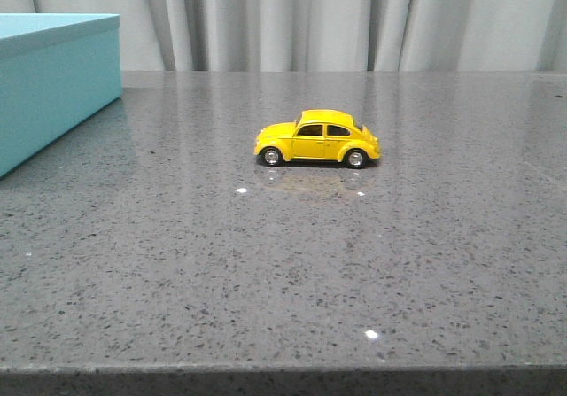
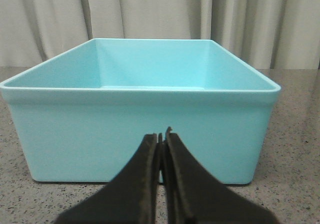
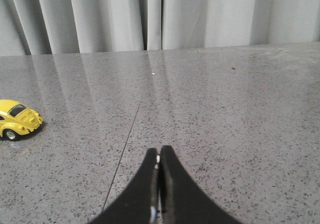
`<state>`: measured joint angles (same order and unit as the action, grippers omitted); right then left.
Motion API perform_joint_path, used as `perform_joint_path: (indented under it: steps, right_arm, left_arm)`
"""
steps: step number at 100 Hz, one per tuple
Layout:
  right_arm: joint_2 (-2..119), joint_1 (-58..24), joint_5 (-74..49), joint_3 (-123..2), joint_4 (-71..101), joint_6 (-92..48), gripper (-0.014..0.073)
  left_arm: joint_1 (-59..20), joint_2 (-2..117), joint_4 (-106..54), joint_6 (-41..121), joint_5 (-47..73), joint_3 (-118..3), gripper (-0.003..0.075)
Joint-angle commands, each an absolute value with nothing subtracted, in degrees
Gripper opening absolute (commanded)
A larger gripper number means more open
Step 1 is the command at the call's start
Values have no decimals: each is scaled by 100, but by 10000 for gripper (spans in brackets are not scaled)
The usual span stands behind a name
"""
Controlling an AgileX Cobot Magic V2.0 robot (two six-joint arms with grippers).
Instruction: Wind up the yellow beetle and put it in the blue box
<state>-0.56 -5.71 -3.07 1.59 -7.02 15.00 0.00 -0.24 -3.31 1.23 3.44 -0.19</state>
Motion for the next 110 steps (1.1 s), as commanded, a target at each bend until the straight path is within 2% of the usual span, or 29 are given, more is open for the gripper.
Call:
perform_joint_path:
  steps: [1,45,63,72,90,99,110]
  right_arm:
    - [-174,-564,103,45,-757,1459,-67]
    - [-174,-564,167,45,-757,1459,-67]
    - [-174,-564,199,-27,-757,1470,-66]
    - [-134,-564,-201,-214,-719,1486,-65]
    - [255,-564,-882,-753,-532,1520,-64]
    - [586,-564,-1273,-1119,-532,1520,-61]
    - [1031,-564,-1487,-1514,-532,1520,14]
  left_arm:
    - [-40,-207,-377,75,-141,229,-20]
    - [-40,-207,-377,75,-1042,229,-20]
    - [-40,-207,-405,75,-1012,92,-20]
    - [-40,-173,-496,75,-878,-149,-20]
    - [-40,174,-602,75,264,-859,-20]
    - [-40,400,-602,75,352,-1142,-20]
    - [-40,763,-602,75,394,-1469,-18]
